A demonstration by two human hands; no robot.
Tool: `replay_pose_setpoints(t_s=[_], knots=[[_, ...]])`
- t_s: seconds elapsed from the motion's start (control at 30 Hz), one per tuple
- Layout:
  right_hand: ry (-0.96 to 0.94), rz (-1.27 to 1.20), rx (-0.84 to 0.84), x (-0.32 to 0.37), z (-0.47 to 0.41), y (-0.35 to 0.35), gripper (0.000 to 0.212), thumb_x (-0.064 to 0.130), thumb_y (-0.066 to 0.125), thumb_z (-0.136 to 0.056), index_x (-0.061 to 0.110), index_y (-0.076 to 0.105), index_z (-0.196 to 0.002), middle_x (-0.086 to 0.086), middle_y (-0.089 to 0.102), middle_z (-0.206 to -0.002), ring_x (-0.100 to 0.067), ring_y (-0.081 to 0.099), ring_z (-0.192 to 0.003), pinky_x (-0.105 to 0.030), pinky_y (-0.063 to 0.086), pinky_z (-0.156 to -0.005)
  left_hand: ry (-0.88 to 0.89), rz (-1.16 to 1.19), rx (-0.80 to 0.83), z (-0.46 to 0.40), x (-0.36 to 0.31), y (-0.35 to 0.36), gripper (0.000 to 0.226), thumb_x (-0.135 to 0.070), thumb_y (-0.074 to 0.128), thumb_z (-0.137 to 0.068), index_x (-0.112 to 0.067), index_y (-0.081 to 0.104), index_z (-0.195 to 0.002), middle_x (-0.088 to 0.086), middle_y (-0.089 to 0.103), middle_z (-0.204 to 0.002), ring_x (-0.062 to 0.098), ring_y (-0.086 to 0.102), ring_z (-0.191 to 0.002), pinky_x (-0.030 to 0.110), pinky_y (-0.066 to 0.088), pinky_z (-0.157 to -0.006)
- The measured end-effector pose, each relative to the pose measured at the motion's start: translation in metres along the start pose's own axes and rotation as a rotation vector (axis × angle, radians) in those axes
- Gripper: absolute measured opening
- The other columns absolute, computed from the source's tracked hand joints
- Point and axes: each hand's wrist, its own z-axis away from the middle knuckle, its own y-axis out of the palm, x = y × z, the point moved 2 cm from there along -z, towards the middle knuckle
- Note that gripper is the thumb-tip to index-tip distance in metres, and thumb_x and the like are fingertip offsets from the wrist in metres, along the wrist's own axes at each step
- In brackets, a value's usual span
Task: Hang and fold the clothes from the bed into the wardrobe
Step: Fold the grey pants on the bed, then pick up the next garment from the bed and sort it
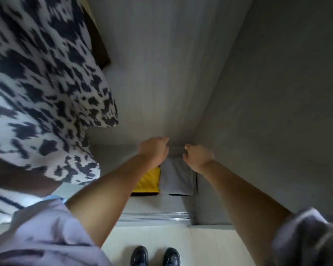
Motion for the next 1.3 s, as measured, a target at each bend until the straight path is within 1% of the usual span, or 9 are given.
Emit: replay_pose_setpoints(t_s=[0.1,0.33,0.5,0.73,0.83,1.07,1.17,1.23,1.3], knots=[[-0.009,0.024,-0.044,0.009,0.028,-0.03,0.038,0.034,0.04,-0.099,0.017,0.05,-0.132,-0.011,0.056,-0.13,-0.031,0.055,-0.118,-0.038,0.046,-0.09,-0.001,-0.008,-0.062,0.023,-0.002,-0.036,0.044,-0.032,0.043,-0.098,-0.021,0.042,-0.14,0.008,0.054,-0.134,0.03,0.054,-0.119,0.038,0.045,-0.091],[0.031,0.035,-0.101,0.029,0.1,-0.052,0.047,0.042,0.042,-0.098,0.019,0.042,-0.139,-0.009,0.05,-0.136,-0.03,0.052,-0.121,-0.039,0.046,-0.091,0.091,0.069,0.016,0.077,-0.012,-0.067,0.047,-0.031,0.046,-0.097,-0.016,0.041,-0.141,0.013,0.053,-0.135,0.033,0.053,-0.12,0.044,0.046,-0.096],[0.231,-0.034,-0.047,0.057,0.164,-0.037,0.043,0.041,0.038,-0.099,0.018,0.047,-0.133,-0.009,0.055,-0.132,-0.031,0.054,-0.118,-0.035,0.045,-0.085,0.28,-0.093,0.052,0.132,0.004,-0.088,0.042,-0.033,0.041,-0.099,-0.022,0.04,-0.139,0.009,0.056,-0.127,0.031,0.058,-0.107,0.038,0.051,-0.084],[0.44,-0.115,-0.141,0.08,0.274,-0.011,0.04,0.042,0.036,-0.099,0.015,0.052,-0.125,-0.01,0.059,-0.123,-0.032,0.059,-0.111,-0.032,0.042,-0.075,0.543,-0.214,0.059,0.198,-0.009,-0.115,0.04,-0.03,0.037,-0.1,-0.021,0.038,-0.139,0.004,0.057,-0.121,0.027,0.058,-0.103,0.032,0.042,-0.071],[0.576,-0.138,-0.161,0.06,0.332,-0.004,0.041,0.042,0.034,-0.1,0.015,0.053,-0.124,-0.011,0.06,-0.122,-0.032,0.059,-0.111,-0.034,0.046,-0.08,0.655,-0.208,0.086,0.22,-0.054,-0.107,0.04,-0.029,0.036,-0.1,-0.02,0.037,-0.139,0.003,0.057,-0.121,0.027,0.059,-0.102,0.034,0.046,-0.075],[0.893,-0.257,-0.184,-0.014,0.496,0.02,0.04,0.04,0.032,-0.101,0.013,0.051,-0.122,-0.013,0.056,-0.127,-0.032,0.056,-0.115,-0.038,0.043,-0.085,0.976,-0.207,0.162,0.303,-0.204,-0.063,0.038,-0.03,0.04,-0.097,-0.018,0.042,-0.133,0.007,0.055,-0.129,0.033,0.056,-0.112,0.039,0.047,-0.085],[0.926,-0.188,-0.13,-0.041,0.574,0.039,0.036,0.026,0.029,-0.104,0.01,0.049,-0.129,-0.012,0.053,-0.129,-0.031,0.054,-0.117,-0.044,0.047,-0.087,1.071,-0.221,0.194,0.34,-0.283,-0.041,0.043,-0.027,0.041,-0.096,-0.02,0.039,-0.138,0.008,0.054,-0.133,0.032,0.055,-0.116,0.04,0.046,-0.088],[0.973,-0.17,-0.103,-0.062,0.628,0.058,0.037,0.019,0.028,-0.105,0.009,0.045,-0.136,-0.011,0.051,-0.13,-0.03,0.054,-0.117,-0.045,0.051,-0.086,1.116,-0.216,0.212,0.37,-0.336,-0.024,0.045,-0.027,0.041,-0.096,-0.02,0.038,-0.14,0.008,0.053,-0.134,0.03,0.054,-0.119,0.039,0.045,-0.089],[1.048,-0.189,-0.058,-0.093,0.683,0.083,0.038,0.021,0.029,-0.105,0.014,0.042,-0.139,-0.009,0.051,-0.13,-0.03,0.056,-0.113,-0.044,0.052,-0.079,1.177,-0.194,0.222,0.408,-0.389,-0.004,0.045,-0.028,0.04,-0.097,-0.021,0.037,-0.141,0.007,0.054,-0.134,0.03,0.054,-0.118,0.04,0.046,-0.089]])
